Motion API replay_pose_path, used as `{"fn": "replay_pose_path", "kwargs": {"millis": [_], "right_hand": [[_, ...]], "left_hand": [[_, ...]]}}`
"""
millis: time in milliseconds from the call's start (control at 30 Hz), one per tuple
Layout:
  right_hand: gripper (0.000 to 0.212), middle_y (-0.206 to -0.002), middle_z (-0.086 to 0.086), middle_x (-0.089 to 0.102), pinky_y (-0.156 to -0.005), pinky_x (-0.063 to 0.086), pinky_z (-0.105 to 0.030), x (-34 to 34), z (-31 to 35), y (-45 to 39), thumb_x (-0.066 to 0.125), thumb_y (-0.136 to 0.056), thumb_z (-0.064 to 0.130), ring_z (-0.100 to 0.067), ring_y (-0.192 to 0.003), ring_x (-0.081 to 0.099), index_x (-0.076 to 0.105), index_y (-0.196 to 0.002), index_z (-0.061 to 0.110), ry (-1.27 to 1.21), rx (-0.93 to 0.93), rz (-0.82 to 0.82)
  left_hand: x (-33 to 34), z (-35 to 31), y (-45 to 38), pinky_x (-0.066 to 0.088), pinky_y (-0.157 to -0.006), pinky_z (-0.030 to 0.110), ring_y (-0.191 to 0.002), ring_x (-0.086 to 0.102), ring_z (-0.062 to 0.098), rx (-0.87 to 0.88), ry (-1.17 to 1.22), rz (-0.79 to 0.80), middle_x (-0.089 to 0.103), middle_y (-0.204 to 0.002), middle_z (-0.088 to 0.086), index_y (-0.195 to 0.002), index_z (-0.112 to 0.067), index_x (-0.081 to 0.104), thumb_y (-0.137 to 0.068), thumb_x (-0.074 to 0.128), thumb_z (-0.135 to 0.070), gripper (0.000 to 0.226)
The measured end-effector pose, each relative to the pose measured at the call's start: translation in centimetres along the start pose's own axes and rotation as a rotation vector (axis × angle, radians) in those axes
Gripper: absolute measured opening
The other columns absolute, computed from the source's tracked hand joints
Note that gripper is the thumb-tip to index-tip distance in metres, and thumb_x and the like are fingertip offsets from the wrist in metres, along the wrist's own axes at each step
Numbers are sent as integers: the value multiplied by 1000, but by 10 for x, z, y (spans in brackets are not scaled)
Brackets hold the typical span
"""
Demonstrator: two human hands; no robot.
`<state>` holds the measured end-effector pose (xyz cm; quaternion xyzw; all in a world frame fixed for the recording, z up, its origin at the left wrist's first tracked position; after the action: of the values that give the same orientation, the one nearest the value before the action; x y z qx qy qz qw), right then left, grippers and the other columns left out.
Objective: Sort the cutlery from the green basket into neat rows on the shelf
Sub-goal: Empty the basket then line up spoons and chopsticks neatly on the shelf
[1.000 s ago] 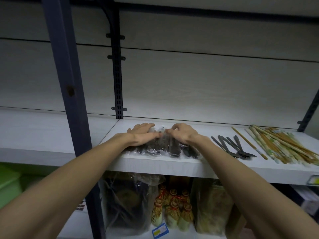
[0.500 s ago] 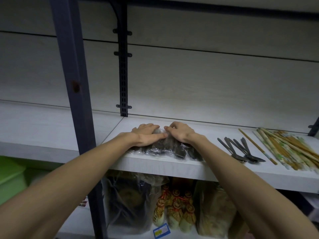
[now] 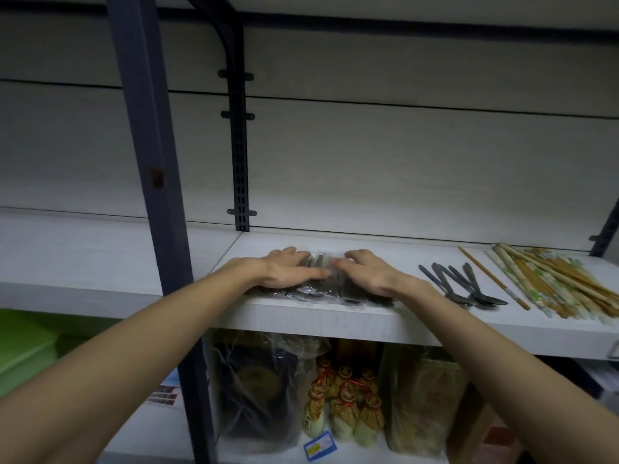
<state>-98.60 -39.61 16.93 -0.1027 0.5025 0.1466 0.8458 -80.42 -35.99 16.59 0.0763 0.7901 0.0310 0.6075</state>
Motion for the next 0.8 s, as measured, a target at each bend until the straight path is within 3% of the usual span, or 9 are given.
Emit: {"fn": "replay_pose_path", "kwargs": {"millis": [100,200,267,333,467,533,633,700,800], "right_hand": [[62,-155,-16,37,-114,29,-37,-1,3,17,46,-102,42,-31,-142,37,40,-150,5,-5,0,-15],[60,-162,-10,31,-118,23,-33,-13,10,31,49,-102,39,-26,-148,30,39,-153,8,-114,-35,-82],[55,-160,-5,37,-116,26,-30,-24,8,39,53,-101,34,-22,-145,37,44,-151,13,-258,-32,-150],[53,-153,-7,48,-111,34,-32,-33,4,46,55,-99,35,-24,-137,47,50,-147,13,-226,-18,-225],[54,-137,-17,60,-100,42,-36,-26,-5,57,52,-100,42,-32,-124,56,56,-137,3,-105,101,-143],[48,-133,-20,60,-98,44,-36,-20,-3,63,52,-100,35,-33,-120,57,57,-133,-1,-160,120,-110],[43,-131,-24,61,-98,47,-39,-19,2,66,53,-96,14,-36,-119,57,54,-133,-7,-280,152,-164],[44,-113,-24,65,-84,51,-38,-17,3,65,53,-90,3,-36,-103,62,54,-132,-10,-393,185,-176],[41,-80,-12,59,-59,40,-28,-15,6,67,52,-85,-4,-24,-70,53,58,-125,-6,-482,182,-189]], "left_hand": [[5,0,-4,15,-124,55,-155,11,31,-27,29,1,12,-170,5,-162,-25,14,-78,31,-90,107],[4,-4,-1,9,-126,53,-156,4,31,-48,96,-32,4,-170,7,-163,-22,9,-92,35,-77,94],[1,-4,3,6,-126,51,-157,2,30,-42,129,-53,1,-170,7,-163,-21,7,-95,33,-74,90],[-4,1,7,6,-126,51,-157,1,29,-47,150,-97,0,-170,7,-163,-22,6,-93,31,-78,93],[-4,6,14,15,-125,50,-155,15,30,-43,149,-74,15,-169,7,-162,-19,17,-89,33,-82,98],[1,2,20,25,-123,49,-149,30,30,-31,182,-8,28,-165,9,-158,-15,28,-86,37,-80,98],[1,-4,21,29,-121,43,-144,38,29,-36,264,-28,35,-161,11,-156,-10,32,-100,42,-60,76],[-3,-6,23,27,-120,40,-143,37,27,-65,345,-27,30,-163,11,-158,-8,25,-105,46,-47,69],[-9,-3,26,29,-117,39,-135,39,24,-85,480,-74,26,-164,11,-159,-9,21,-106,48,-38,66]]}}
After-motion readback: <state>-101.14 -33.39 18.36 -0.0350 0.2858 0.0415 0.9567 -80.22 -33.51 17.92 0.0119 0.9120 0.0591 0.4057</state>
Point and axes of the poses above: each hand's wrist, its own y-axis away from the middle knuckle, its own x-axis out of the palm, z = x × y, the point moved 6 cm from there along -y, towards the middle knuckle
